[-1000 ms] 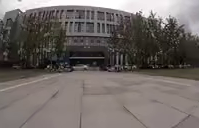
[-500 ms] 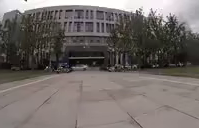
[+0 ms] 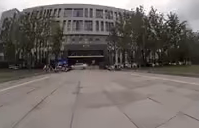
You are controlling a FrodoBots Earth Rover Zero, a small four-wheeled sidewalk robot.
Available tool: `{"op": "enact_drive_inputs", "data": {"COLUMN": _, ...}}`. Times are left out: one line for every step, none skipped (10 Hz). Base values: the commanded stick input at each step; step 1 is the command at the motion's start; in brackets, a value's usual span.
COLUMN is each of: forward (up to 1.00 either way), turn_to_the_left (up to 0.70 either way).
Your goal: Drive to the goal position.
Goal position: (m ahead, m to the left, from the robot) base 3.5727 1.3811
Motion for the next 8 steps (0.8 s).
{"op": "enact_drive_inputs", "data": {"forward": 0.7, "turn_to_the_left": 0.0}}
{"op": "enact_drive_inputs", "data": {"forward": 0.7, "turn_to_the_left": 0.0}}
{"op": "enact_drive_inputs", "data": {"forward": 0.7, "turn_to_the_left": 0.0}}
{"op": "enact_drive_inputs", "data": {"forward": 0.7, "turn_to_the_left": 0.0}}
{"op": "enact_drive_inputs", "data": {"forward": 0.7, "turn_to_the_left": 0.0}}
{"op": "enact_drive_inputs", "data": {"forward": 0.7, "turn_to_the_left": 0.0}}
{"op": "enact_drive_inputs", "data": {"forward": 0.7, "turn_to_the_left": 0.0}}
{"op": "enact_drive_inputs", "data": {"forward": 0.7, "turn_to_the_left": 0.0}}
